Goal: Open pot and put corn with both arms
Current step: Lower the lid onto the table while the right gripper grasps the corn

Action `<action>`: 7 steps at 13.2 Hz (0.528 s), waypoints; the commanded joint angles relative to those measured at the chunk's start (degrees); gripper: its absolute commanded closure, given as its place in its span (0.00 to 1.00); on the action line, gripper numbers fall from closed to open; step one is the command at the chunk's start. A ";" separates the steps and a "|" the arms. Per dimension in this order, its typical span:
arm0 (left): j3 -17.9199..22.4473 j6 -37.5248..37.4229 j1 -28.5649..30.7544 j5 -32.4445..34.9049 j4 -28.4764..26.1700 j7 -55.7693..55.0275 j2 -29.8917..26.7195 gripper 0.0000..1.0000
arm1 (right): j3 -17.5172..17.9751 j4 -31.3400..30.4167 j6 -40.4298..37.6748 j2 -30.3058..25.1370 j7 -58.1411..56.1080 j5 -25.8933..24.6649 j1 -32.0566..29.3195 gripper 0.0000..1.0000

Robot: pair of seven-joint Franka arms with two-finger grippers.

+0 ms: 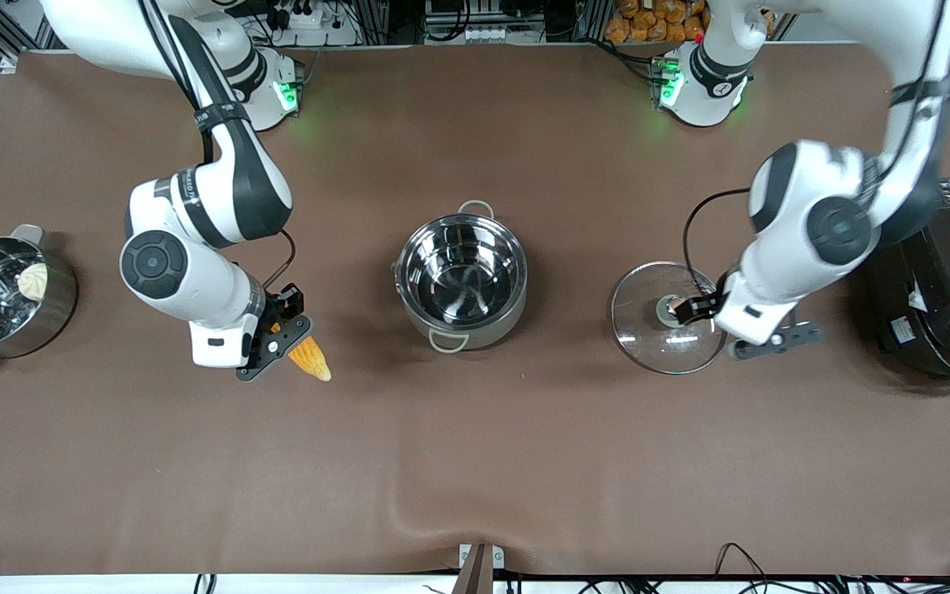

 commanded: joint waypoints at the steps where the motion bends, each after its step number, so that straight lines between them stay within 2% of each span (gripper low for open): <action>1: -0.03 -7.45 1.17 0.74 7.56 0.37 -0.55 0.00 | -0.11 -1.00 -0.70 -1.43 0.14 0.10 -0.46 1.00; 7: -0.02 -13.78 2.32 0.83 8.72 0.98 -8.11 0.00 | -0.11 -1.00 -0.61 -1.34 0.23 0.10 -0.46 1.00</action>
